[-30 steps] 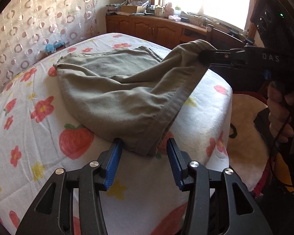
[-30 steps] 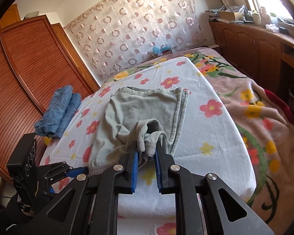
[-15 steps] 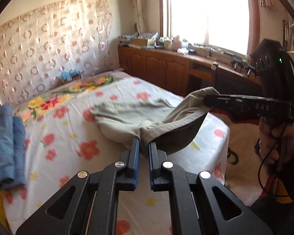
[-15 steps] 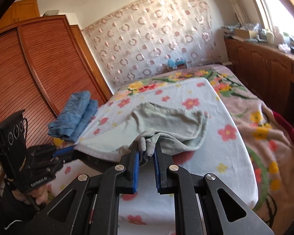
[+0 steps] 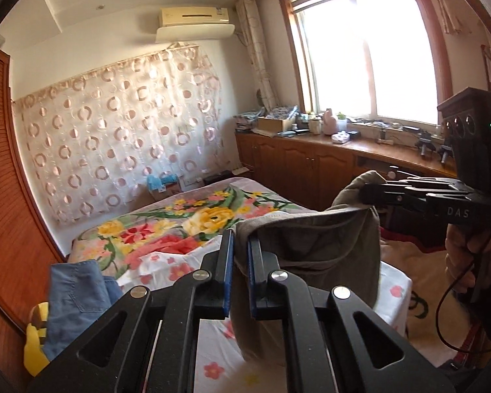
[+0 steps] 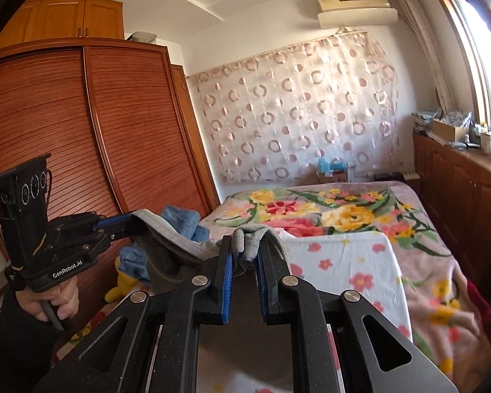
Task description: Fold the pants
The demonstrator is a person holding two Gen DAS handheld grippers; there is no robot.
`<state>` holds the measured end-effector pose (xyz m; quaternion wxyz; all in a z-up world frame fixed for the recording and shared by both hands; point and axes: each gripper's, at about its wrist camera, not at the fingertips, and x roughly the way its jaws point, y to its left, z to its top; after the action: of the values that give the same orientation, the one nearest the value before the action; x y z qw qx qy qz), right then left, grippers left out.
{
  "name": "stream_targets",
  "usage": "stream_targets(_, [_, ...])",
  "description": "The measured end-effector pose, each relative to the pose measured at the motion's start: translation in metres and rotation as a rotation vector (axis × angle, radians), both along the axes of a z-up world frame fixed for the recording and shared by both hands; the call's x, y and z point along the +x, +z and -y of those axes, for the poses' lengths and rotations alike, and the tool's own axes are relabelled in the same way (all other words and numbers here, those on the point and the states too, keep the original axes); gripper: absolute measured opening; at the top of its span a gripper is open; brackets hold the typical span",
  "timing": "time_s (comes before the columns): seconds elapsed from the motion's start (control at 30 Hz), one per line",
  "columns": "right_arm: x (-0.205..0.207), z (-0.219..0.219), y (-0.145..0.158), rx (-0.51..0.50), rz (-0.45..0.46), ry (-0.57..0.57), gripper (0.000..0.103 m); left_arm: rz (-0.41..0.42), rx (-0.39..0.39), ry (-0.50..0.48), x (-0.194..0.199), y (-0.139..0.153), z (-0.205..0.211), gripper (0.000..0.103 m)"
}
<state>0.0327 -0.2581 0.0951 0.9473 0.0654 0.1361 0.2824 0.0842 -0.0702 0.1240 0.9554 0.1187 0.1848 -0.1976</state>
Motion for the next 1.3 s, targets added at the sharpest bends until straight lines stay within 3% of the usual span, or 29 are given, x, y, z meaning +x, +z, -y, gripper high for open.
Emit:
stream_targets(0.27, [0.109, -0.037, 0.017, -0.013, -0.040, -0.011, 0.013, 0.008, -0.005, 0.100, 0.088, -0.003, -0.024, 0.009])
stream_targets(0.4, [0.145, -0.049, 0.040, -0.003, 0.019, -0.048, 0.013, 0.051, 0.005, 0.065, 0.097, 0.020, -0.020, 0.009])
stream_targets(0.5, [0.151, -0.057, 0.042, -0.012, 0.027, -0.053, 0.013, 0.043, 0.045, 0.052, 0.087, 0.014, -0.017, 0.009])
stream_targets(0.6, [0.147, -0.063, 0.013, -0.040, -0.028, -0.030, 0.013, -0.037, 0.084, 0.042, 0.075, -0.026, -0.017, 0.009])
stream_targets(0.8, [0.136, -0.082, -0.096, -0.147, -0.268, 0.035, 0.013, -0.233, 0.104, 0.028, 0.034, -0.143, -0.014, 0.009])
stream_targets(0.9, [0.128, -0.090, -0.140, -0.150, -0.372, 0.055, 0.013, -0.294, 0.106, 0.018, 0.011, -0.182, -0.011, 0.009])
stream_targets(1.1, [0.116, -0.098, -0.158, -0.125, -0.406, 0.050, 0.013, -0.324, 0.089, 0.023, -0.007, -0.192, -0.005, 0.009])
stream_targets(1.2, [0.114, -0.095, -0.165, -0.137, -0.423, 0.029, 0.019, -0.348, 0.068, 0.020, -0.005, -0.190, -0.013, 0.021])
stream_targets(1.27, [0.114, -0.086, -0.167, -0.151, -0.425, 0.010, 0.025, -0.349, 0.048, 0.035, -0.006, -0.190, -0.020, 0.037])
stream_targets(1.3, [0.114, -0.083, -0.170, -0.148, -0.432, 0.015, 0.026, -0.351, 0.030, 0.038, -0.007, -0.190, -0.024, 0.040])
